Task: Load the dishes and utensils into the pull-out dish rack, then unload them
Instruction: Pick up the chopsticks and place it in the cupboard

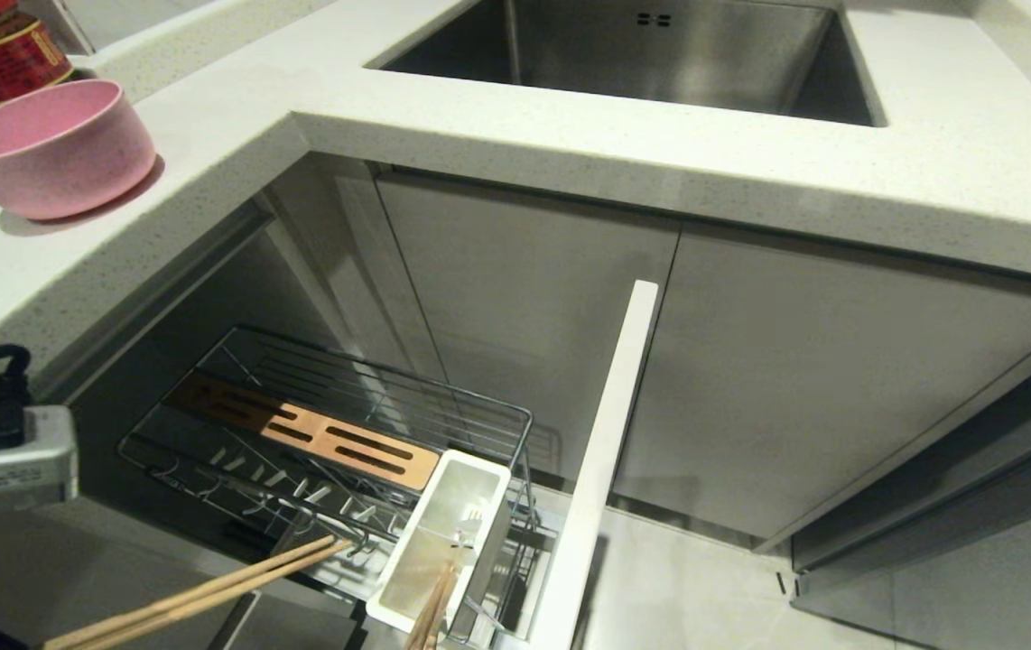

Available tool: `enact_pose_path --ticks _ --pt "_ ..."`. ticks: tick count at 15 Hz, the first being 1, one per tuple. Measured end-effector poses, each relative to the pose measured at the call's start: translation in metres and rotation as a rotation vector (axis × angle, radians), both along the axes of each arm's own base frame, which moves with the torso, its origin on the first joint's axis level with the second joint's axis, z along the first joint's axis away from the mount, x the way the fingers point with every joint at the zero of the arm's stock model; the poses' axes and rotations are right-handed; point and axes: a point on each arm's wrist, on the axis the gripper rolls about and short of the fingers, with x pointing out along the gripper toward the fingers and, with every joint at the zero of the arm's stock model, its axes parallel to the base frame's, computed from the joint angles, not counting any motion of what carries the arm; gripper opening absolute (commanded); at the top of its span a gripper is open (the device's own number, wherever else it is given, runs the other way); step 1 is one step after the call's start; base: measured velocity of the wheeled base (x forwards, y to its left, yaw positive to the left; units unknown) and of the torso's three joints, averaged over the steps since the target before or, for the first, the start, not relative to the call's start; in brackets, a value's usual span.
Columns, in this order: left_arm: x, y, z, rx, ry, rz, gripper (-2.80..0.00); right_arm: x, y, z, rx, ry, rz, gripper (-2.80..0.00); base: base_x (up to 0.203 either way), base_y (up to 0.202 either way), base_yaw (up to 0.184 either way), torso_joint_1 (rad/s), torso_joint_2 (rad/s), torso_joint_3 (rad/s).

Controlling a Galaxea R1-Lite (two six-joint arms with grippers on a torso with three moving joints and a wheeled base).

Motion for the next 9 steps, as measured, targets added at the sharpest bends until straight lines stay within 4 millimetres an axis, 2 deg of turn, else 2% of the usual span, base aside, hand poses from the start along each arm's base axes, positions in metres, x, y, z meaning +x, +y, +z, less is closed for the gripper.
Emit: enact_pose_path --ticks 6,9 --pt "0.015 -0.012 -0.017 0.059 0.032 -0.001 -2.8 0.0 0.0 0.0 0.0 0.0 0.0 -2.8 0.0 0.0 0.0 0.0 0.0 0.0" --pt "0.021 -0.028 -0.028 0.089 0.055 0.012 -2.8 0.0 0.0 0.0 0.0 0.0 0.0 -2.8 0.0 0.0 0.0 0.0 0.0 0.0"
